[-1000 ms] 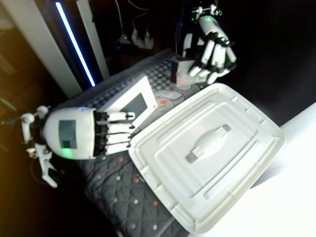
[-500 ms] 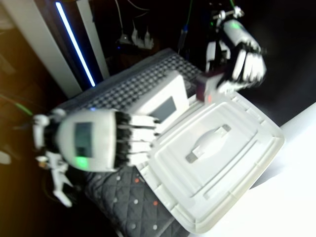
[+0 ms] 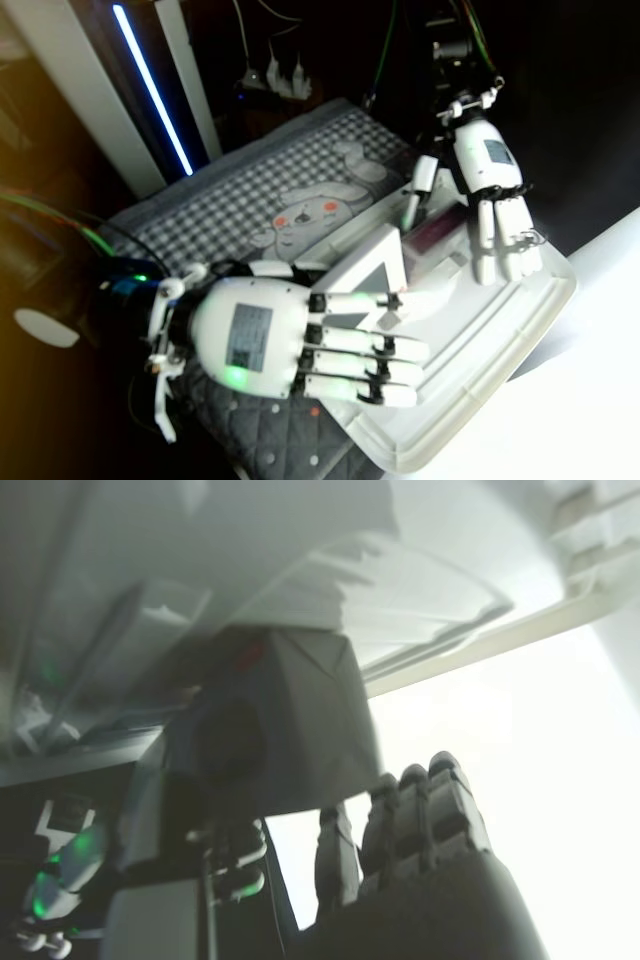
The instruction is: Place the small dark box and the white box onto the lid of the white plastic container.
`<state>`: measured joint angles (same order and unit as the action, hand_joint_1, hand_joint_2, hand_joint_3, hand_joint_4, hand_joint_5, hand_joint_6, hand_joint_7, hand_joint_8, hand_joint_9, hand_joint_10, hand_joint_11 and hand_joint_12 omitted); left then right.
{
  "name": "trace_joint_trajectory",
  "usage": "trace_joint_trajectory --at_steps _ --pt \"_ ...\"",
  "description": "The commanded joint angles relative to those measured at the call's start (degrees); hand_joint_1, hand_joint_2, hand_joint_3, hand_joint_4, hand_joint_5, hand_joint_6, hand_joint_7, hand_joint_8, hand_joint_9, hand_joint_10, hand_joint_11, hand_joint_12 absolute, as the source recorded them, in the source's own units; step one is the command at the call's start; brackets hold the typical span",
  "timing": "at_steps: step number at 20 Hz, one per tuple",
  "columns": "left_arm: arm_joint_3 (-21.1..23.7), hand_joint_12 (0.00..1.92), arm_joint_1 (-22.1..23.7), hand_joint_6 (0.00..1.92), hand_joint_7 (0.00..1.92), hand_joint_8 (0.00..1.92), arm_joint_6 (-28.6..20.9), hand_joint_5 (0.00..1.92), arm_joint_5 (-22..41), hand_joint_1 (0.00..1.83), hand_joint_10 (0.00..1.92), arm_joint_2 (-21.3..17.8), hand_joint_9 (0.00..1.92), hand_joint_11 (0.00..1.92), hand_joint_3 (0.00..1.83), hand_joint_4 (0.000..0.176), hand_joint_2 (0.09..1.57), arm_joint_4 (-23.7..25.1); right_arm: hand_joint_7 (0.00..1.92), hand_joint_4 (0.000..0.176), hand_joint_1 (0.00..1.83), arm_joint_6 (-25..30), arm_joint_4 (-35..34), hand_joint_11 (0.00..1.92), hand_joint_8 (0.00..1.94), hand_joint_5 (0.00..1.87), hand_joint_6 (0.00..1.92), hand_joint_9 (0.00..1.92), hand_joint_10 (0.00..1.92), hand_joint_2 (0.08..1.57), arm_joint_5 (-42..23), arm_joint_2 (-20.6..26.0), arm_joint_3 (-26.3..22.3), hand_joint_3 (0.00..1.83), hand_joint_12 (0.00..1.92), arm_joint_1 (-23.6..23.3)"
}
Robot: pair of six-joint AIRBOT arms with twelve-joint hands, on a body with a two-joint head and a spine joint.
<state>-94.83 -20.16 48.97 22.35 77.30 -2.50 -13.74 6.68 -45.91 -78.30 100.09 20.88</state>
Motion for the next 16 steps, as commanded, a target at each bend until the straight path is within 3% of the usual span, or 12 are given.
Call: trace_joint_trajectory --at_steps 1,6,7,8,9,10,11,12,13,14,16 --pt "0.4 0.0 0.5 0.0 0.0 0.0 -0.1 0.0 6.8 0.74 0.0 -1.0 0.0 0.0 0.0 0.176 0.95 -0.3 0.0 0.176 0.85 0.7 -1.7 0.0 0.0 0.0 0.0 0.0 0.0 0.84 -6.7 0.8 0.1 0.0 0.0 -0.5" --pt "3.7 0.0 0.9 0.0 0.0 0.0 -0.1 0.0 9.2 0.73 0.0 -3.6 0.0 0.0 0.0 0.176 0.94 0.9 0.0 0.176 0.78 1.1 0.3 0.0 0.0 0.0 0.0 0.0 0.0 0.8 -6.8 1.7 -1.5 0.0 0.0 -0.5" --pt "4.5 0.0 1.2 0.0 0.0 0.0 -0.1 0.0 9.7 0.77 0.0 -4.4 0.0 0.0 0.01 0.157 0.99 1.1 0.0 0.176 0.77 1.1 0.3 0.0 0.0 0.0 0.0 0.0 0.0 0.8 -7.0 2.2 -2.1 0.0 0.0 -0.5" --pt "5.5 0.0 1.2 0.0 0.0 0.0 -0.1 0.0 10.4 0.7 0.0 -5.1 0.0 0.0 0.01 0.172 0.98 1.1 0.0 0.176 0.77 1.1 0.7 0.0 0.0 0.0 0.0 0.0 0.0 0.8 -7.3 2.6 -2.7 0.0 0.0 -0.5" --pt "6.3 1.54 1.2 0.0 0.0 1.07 -0.1 0.0 11.0 0.98 1.52 -5.9 0.0 0.04 0.01 0.175 1.27 1.1 0.0 0.176 0.76 1.1 1.0 0.0 0.0 0.0 0.0 0.0 0.0 0.78 -7.6 3.0 -3.3 0.0 0.0 -0.5" --pt "7.0 1.72 1.1 0.01 0.0 0.65 -0.1 0.02 11.5 0.98 1.13 -6.5 0.0 0.01 0.0 0.176 1.31 1.2 0.0 0.176 0.75 1.1 1.2 0.0 0.0 0.0 0.0 0.0 0.0 0.79 -7.9 3.4 -3.8 0.0 0.0 -0.5" --pt "8.0 1.14 0.9 0.02 0.0 0.13 -0.1 0.06 12.4 0.53 0.35 -7.3 0.0 0.0 0.01 0.176 1.43 1.4 0.0 0.176 0.73 1.1 1.6 0.0 0.0 0.0 0.0 0.0 0.0 0.79 -8.3 3.9 -4.5 0.0 0.0 -0.5" --pt "8.9 0.38 0.6 0.0 0.0 0.03 0.0 0.01 13.2 0.55 0.07 -8.0 0.0 0.0 0.0 0.176 1.42 1.4 0.0 0.176 0.71 1.1 2.1 0.0 0.0 0.0 0.0 0.0 0.0 0.79 -8.6 4.5 -5.3 0.0 0.0 -0.5" --pt "9.7 0.08 0.4 0.0 0.0 0.0 0.0 0.0 13.9 0.74 0.01 -8.6 0.0 0.0 0.0 0.176 1.02 1.4 0.0 0.176 0.67 1.1 2.3 0.0 0.0 0.0 0.0 0.0 0.0 0.79 -8.8 5.0 -5.8 0.0 0.0 -0.5" --pt "10.2 0.01 0.4 0.0 0.0 0.0 0.0 0.0 14.3 0.75 0.0 -9.1 0.0 0.0 0.0 0.176 0.95 1.4 0.0 0.176 0.66 1.1 2.3 0.0 0.0 0.0 0.0 0.0 0.0 0.79 -8.9 5.4 -6.1 0.0 0.0 -0.5" --pt "11.1 0.0 0.3 0.0 0.0 0.0 0.0 0.0 15.4 0.71 0.0 -9.9 0.0 0.0 0.0 0.176 0.94 1.5 0.0 0.176 0.59 1.1 2.5 0.0 0.0 0.0 0.0 0.0 0.0 0.82 -9.1 6.1 -6.9 0.0 0.0 -0.5"
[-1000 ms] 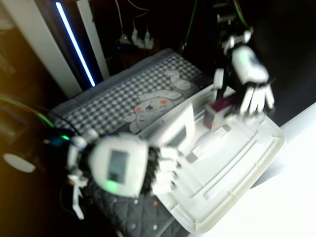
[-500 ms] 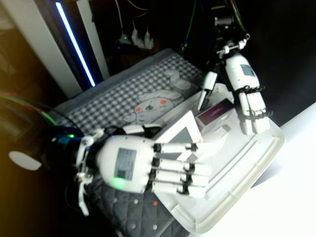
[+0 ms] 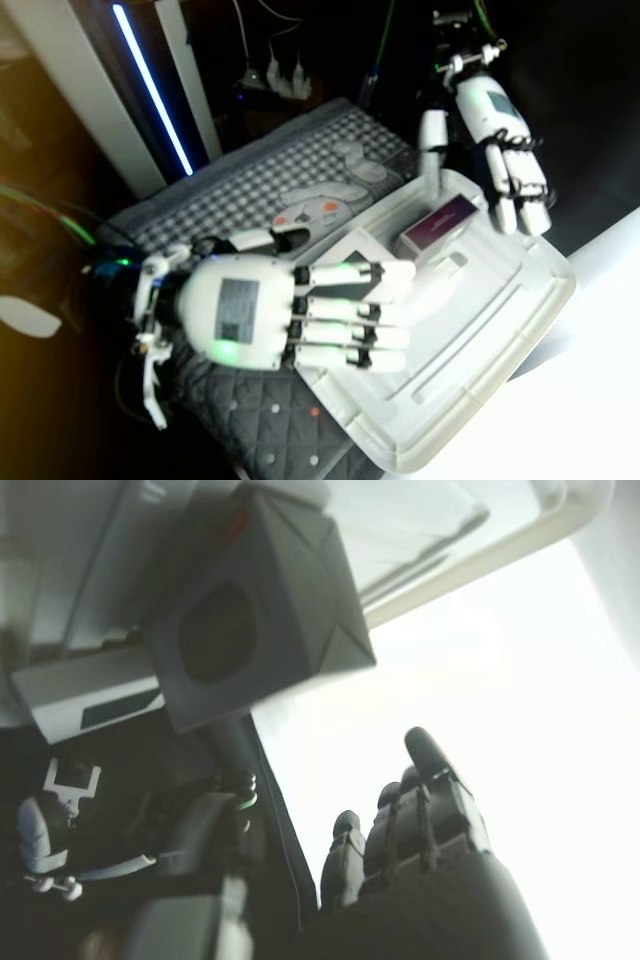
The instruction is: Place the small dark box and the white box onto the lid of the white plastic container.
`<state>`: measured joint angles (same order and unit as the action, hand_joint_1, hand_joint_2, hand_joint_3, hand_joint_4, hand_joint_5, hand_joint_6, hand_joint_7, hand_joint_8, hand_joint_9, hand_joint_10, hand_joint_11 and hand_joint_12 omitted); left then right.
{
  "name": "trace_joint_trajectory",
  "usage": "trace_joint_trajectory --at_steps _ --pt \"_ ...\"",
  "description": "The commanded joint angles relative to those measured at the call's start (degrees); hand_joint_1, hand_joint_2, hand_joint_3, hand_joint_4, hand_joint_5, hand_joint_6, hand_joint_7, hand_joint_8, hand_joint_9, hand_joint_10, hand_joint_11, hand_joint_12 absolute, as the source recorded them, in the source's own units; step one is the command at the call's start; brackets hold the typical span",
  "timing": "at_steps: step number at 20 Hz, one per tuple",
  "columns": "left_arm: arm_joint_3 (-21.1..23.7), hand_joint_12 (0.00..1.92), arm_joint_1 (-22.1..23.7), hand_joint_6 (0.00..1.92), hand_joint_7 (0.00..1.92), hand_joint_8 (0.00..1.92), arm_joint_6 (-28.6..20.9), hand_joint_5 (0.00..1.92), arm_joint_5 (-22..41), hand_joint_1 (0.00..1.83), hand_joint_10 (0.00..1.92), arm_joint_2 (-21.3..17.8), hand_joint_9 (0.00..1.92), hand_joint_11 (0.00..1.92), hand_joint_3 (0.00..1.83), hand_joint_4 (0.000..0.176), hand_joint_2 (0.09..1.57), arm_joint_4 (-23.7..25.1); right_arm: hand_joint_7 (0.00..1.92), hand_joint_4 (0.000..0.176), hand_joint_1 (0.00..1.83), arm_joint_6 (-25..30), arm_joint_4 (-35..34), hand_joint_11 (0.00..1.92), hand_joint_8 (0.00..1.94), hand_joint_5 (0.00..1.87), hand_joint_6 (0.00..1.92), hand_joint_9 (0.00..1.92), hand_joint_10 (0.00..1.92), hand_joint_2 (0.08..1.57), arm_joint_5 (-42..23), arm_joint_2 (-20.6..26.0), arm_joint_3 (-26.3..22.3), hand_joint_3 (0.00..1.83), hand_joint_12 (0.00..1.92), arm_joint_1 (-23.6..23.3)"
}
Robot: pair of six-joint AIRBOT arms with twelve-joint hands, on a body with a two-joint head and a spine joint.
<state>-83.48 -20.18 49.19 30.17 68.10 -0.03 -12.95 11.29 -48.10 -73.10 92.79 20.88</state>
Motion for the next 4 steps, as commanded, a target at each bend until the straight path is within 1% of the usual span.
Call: trace_joint_trajectory --at_steps 1,2,3,4 --pt "0.2 0.0 0.3 0.0 0.0 0.0 -0.2 0.0 8.1 0.71 0.0 -1.1 0.0 0.0 0.0 0.176 0.9 -1.0 0.0 0.176 0.55 0.3 -2.0 0.0 0.0 0.0 0.0 0.0 0.0 0.82 -7.3 1.4 -0.1 0.0 0.0 -0.5" --pt "0.7 0.0 0.3 0.0 0.0 0.0 -0.2 0.0 8.7 0.75 0.0 -1.6 0.0 0.0 0.0 0.176 0.88 -0.9 0.0 0.176 0.52 0.3 -1.8 0.0 0.0 0.0 0.0 0.0 0.0 0.83 -7.8 1.8 -0.6 0.01 0.0 -0.5" --pt "1.2 0.0 0.3 0.0 0.0 0.0 -0.2 0.0 9.2 0.76 0.0 -2.0 0.0 0.0 0.0 0.144 0.88 -0.9 0.0 0.176 0.52 0.3 -1.7 0.0 0.0 0.0 0.0 0.0 0.0 0.82 -8.2 2.0 -0.9 0.01 0.0 -0.5" --pt "1.6 0.0 0.3 0.0 0.0 0.0 -0.2 0.0 9.7 0.76 0.0 -2.4 0.0 0.0 0.0 0.115 0.87 -0.8 0.0 0.172 0.51 0.3 -1.4 0.0 0.0 0.0 0.0 0.0 0.0 0.82 -8.8 2.6 -1.6 0.01 0.0 -0.5"
